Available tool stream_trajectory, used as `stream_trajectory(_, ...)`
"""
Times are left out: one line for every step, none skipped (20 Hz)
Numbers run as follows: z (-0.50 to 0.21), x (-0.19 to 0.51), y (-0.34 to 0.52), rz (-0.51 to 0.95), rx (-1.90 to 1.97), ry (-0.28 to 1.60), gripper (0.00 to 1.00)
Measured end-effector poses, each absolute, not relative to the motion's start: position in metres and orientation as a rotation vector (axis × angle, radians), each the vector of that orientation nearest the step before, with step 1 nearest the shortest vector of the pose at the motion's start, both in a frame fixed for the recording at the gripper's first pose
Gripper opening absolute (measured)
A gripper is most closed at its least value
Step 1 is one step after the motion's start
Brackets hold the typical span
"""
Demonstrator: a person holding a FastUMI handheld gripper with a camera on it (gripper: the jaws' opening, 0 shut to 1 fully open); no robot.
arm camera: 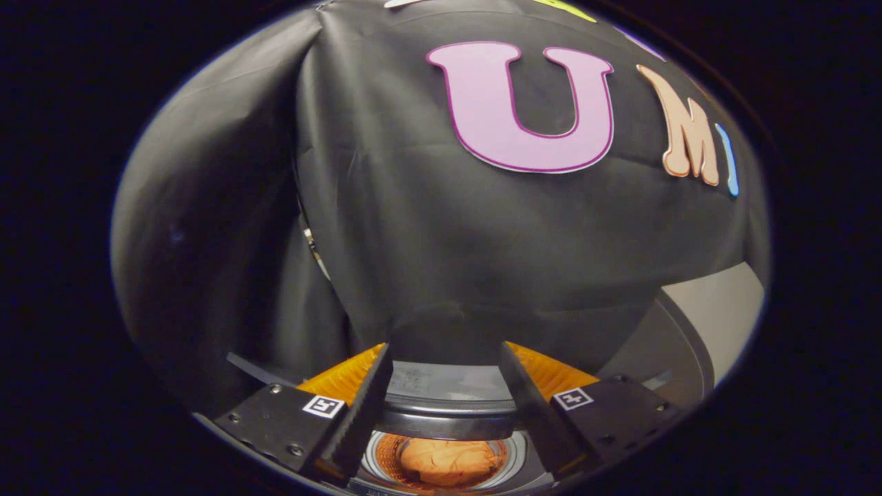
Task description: Put the clothes into the washing machine and then close the washing machine lid.
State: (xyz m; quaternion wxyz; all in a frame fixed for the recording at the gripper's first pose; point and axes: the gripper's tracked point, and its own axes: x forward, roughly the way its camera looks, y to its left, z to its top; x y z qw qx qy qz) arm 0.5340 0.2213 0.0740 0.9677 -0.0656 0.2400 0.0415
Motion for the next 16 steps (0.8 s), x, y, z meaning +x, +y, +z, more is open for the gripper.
stream_trajectory(0.0752,0.532,0.2212,0.08,-0.126,0.476,0.94)
stream_trajectory(0.0764,0.5321,0.2219,0.082,-0.125,0.458,0.94)
stream_trajectory(0.0754,0.5317,0.2213,0.09,-0.129,0.454,0.95)
stream_trajectory(0.0749,0.5305,0.2219,0.093,-0.124,0.456,0.94)
stream_trajectory(0.0756,0.5315,0.2225,0.097,-0.124,0.454,0.94)
stream_trajectory(0.0763,0.5322,0.223,0.105,-0.125,0.453,0.94)
stream_trajectory(0.0762,0.5318,0.2228,0.111,-0.12,0.452,0.94)
stream_trajectory(0.0772,0.5311,0.2222,0.112,-0.119,0.453,0.94)
stream_trajectory(0.0773,0.532,0.2211,0.113,-0.116,0.451,0.94)
stream_trajectory(0.0775,0.5316,0.2198,0.113,-0.119,0.452,0.94)
stream_trajectory(0.0777,0.5329,0.2188,0.113,-0.116,0.453,0.94)
stream_trajectory(0.0759,0.5321,0.2188,0.11,-0.113,0.456,0.95)
stream_trajectory(0.0754,0.5322,0.2187,0.11,-0.11,0.459,0.95)
stream_trajectory(0.0759,0.5324,0.2183,0.112,-0.113,0.456,0.95)
stream_trajectory(0.0754,0.5341,0.2172,0.109,-0.126,0.446,0.95)
stream_trajectory(0.0729,0.535,0.2171,0.106,-0.144,0.441,0.95)
